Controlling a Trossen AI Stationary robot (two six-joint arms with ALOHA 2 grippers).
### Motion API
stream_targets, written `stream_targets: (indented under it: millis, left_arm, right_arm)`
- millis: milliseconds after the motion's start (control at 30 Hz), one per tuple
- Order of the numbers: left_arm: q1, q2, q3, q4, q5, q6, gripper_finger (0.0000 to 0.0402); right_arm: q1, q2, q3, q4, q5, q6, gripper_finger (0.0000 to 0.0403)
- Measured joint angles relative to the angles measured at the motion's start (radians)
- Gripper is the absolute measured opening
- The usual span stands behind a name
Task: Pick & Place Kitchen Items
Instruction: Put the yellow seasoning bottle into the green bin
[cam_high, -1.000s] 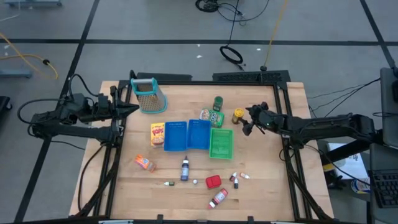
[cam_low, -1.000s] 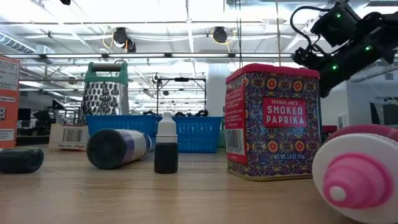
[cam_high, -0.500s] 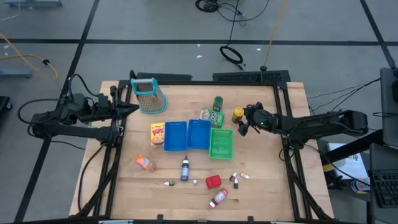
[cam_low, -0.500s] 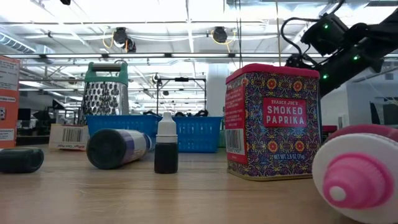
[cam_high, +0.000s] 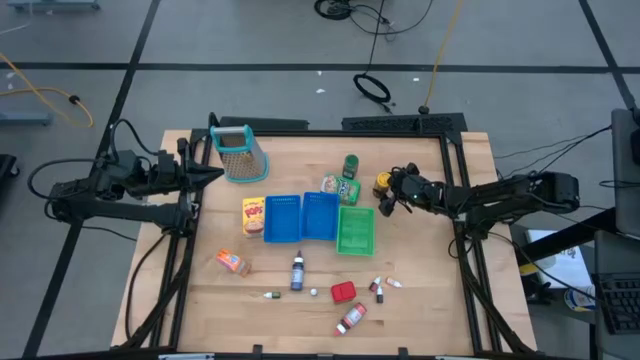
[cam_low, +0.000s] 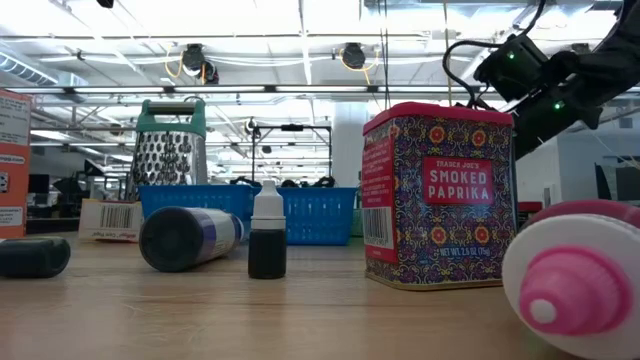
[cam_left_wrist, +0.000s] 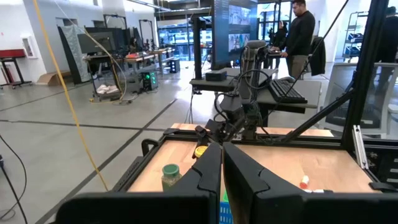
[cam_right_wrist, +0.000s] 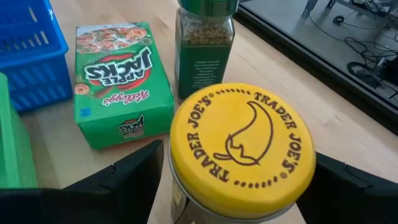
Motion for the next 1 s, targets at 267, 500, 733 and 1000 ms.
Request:
stream_targets:
  millis: [267, 500, 733, 1000]
  left_arm:
    - [0.000, 0.000, 0.000, -0.006, 0.000, 0.000, 0.0021]
    - [0.000, 0.000, 0.000, -0.006, 0.000, 0.000, 0.0021]
    - [0.000, 0.000, 0.000, -0.007, 0.000, -0.001, 0.0021]
    - [0.000, 0.000, 0.000, -0.007, 0.000, -0.004, 0.0021]
  right_arm:
    - [0.000, -0.001, 0.000, 0.008, -0.001, 0.003, 0.0225]
    - [0.000, -0.001, 0.000, 0.009, 0.000, 0.019, 0.0225]
    - [0.000, -0.061, -0.001, 0.026, -0.002, 0.028, 0.0225]
    - [0.033, -0.211, -0.001, 0.009, -0.079, 0.044, 0.0225]
